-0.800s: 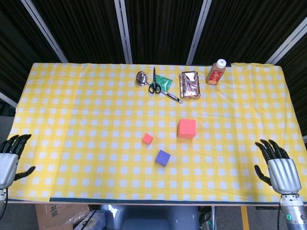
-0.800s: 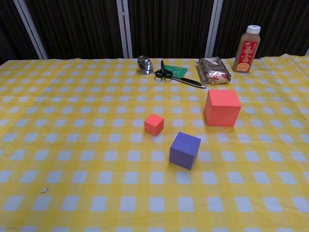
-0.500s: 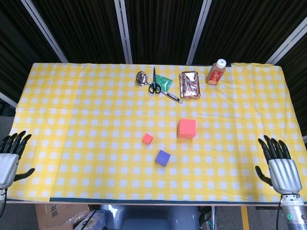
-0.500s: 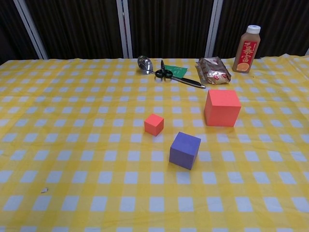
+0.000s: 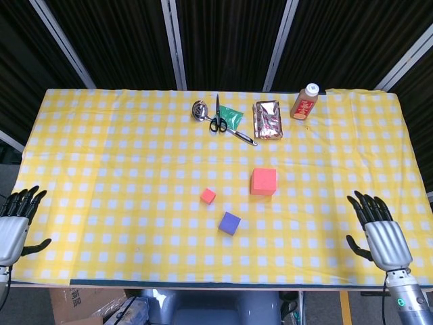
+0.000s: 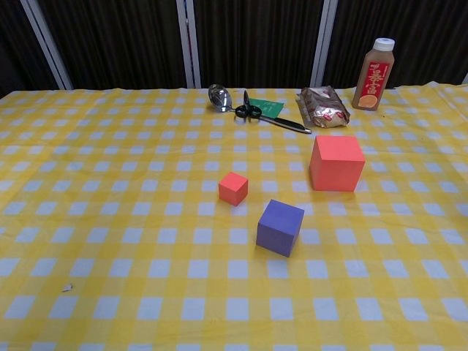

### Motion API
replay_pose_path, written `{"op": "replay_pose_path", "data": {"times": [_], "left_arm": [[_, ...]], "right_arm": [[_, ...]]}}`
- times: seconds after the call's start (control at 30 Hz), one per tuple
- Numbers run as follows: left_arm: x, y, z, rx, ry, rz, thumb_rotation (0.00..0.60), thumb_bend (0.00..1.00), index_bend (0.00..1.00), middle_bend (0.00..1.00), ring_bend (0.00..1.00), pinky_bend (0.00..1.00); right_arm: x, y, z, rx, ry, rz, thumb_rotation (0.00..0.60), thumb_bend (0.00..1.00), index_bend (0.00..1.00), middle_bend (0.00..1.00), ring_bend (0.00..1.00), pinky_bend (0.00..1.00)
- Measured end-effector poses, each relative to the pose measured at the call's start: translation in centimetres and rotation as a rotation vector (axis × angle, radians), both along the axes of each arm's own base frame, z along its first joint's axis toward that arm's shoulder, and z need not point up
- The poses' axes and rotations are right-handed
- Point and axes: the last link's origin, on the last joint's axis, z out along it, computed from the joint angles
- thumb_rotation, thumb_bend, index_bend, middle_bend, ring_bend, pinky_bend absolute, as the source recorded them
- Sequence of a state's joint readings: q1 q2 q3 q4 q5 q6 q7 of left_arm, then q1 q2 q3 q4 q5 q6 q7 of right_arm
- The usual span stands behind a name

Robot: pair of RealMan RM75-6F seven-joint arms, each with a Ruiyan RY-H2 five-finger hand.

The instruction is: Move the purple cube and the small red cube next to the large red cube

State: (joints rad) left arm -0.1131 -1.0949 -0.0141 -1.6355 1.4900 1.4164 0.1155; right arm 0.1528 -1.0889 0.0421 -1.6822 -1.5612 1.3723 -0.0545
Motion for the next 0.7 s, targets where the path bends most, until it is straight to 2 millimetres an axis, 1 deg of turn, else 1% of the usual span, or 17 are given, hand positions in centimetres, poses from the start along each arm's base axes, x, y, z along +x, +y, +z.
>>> {"op": "replay_pose_path", "data": {"times": [0.1, 0.2, 0.33, 0.43, 0.57, 0.7], "left_arm": [[0.0, 0.1, -0.1, -0.01, -0.004, 0.006, 0.6, 0.04, 0.0, 0.0, 0.0, 0.05], [0.1, 0.1, -0.3, -0.022, -0.008, 0.014, 0.6, 0.04, 0.0, 0.0, 0.0, 0.05], [0.1, 0.2, -0.3, -0.032, -0.013, 0.021, 0.6, 0.04, 0.0, 0.0, 0.0, 0.05], [0.1, 0.3, -0.4, -0.041, -0.02, 0.026, 0.6, 0.04, 0.0, 0.0, 0.0, 0.05], [0.0, 0.3, -0.4, -0.048, -0.029, 0.033, 0.6, 0.04, 0.0, 0.0, 0.0, 0.05], [-0.1, 0.5, -0.3, -0.053, -0.04, 0.046, 0.6, 0.04, 0.0, 0.0, 0.0, 0.05]], "right_arm": [[1.4, -1.7, -0.3, 0.048, 0.016, 0.07, 0.6, 0.42, 0.0, 0.0, 0.0, 0.06], [2.9, -3.6, -0.9, 0.11, 0.027, 0.129, 0.6, 0.42, 0.03, 0.0, 0.0, 0.06], [5.8, -6.3, -2.4, 0.207, 0.042, 0.211, 0.6, 0.42, 0.05, 0.0, 0.0, 0.06], [7.8, -7.8, -3.8, 0.281, 0.07, 0.269, 0.6, 0.42, 0.05, 0.0, 0.0, 0.06], [10.2, -8.9, -6.1, 0.374, 0.128, 0.349, 0.6, 0.42, 0.06, 0.0, 0.0, 0.06], [12.0, -9.2, -8.9, 0.456, 0.192, 0.42, 0.6, 0.42, 0.14, 0.0, 0.0, 0.06]]}}
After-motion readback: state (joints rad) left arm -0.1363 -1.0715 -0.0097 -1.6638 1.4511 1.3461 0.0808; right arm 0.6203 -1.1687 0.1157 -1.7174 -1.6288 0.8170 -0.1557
